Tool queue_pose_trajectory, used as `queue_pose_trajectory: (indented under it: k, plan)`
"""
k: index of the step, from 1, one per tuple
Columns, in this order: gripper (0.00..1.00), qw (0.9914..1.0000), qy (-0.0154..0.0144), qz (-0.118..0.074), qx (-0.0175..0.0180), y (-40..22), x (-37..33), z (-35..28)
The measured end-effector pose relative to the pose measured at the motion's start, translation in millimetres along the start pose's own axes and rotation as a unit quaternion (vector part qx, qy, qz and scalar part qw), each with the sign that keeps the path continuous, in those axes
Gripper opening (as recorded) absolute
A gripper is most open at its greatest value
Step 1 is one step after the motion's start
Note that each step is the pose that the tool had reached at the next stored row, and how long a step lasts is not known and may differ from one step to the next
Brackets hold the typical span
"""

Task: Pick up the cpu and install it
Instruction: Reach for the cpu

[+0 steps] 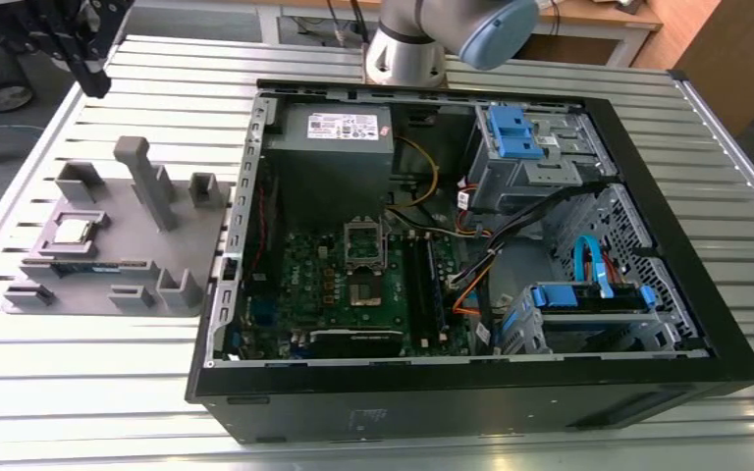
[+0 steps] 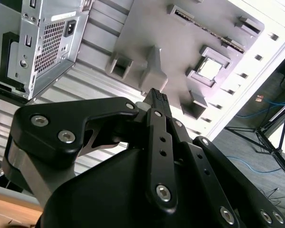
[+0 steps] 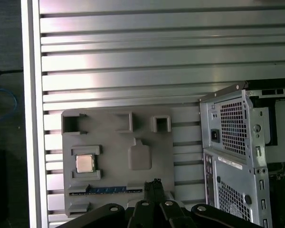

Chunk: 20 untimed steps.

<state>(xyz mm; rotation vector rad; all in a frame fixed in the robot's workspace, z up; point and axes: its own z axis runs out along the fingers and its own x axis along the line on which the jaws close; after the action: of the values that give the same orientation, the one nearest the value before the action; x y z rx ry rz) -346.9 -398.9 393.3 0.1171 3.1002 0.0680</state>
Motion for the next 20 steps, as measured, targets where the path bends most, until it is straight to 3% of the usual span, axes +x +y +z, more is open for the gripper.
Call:
queue_pose_trajectory:
  k: [14,20]
  plan:
    - [0.11,1.00000,-0.0012,0.000,-0.0001,-2.2,29.3,-1.1]
    - [0.11,1.00000,-0.0014,0.000,-0.0001,-2.8,36.9,-1.4]
